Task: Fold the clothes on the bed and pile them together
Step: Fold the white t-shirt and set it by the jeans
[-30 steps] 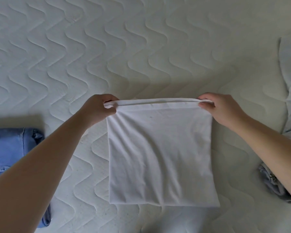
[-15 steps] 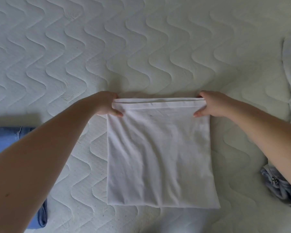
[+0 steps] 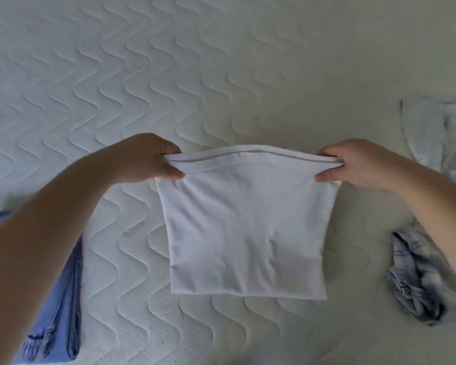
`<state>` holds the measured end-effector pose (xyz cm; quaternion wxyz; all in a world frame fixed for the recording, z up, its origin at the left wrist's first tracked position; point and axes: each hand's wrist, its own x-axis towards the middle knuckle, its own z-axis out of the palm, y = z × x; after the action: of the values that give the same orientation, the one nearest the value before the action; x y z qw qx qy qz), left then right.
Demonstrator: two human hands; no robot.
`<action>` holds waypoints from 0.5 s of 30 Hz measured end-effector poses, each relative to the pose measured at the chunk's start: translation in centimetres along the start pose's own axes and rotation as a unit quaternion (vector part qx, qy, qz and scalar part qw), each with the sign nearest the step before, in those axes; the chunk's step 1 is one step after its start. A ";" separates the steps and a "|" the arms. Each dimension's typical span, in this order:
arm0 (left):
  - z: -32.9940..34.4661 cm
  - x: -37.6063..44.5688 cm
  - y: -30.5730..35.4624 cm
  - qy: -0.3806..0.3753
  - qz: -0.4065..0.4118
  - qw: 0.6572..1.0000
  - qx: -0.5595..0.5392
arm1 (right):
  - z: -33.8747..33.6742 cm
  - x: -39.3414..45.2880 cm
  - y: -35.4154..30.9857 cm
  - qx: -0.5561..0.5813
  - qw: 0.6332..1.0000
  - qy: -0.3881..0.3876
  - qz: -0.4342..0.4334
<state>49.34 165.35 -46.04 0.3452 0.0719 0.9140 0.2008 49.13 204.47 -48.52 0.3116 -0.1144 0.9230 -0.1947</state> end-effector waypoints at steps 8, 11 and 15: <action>-11.9 -8.2 5.0 0.211 0.040 0.977 0.005 | -12.4 -5.1 -5.3 -0.004 0.979 0.193 -0.070; -12.1 -8.8 4.8 0.302 0.038 0.952 0.015 | -13.4 -6.0 -6.1 0.005 0.956 0.276 -0.099; -7.5 -7.5 4.1 0.380 0.060 0.921 0.062 | -9.7 -5.4 -4.9 0.009 0.946 0.311 -0.087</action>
<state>49.98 164.66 -34.71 -0.0458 0.0662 0.9811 0.1762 47.77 204.65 -36.46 -0.0083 -0.1248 0.9588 -0.2550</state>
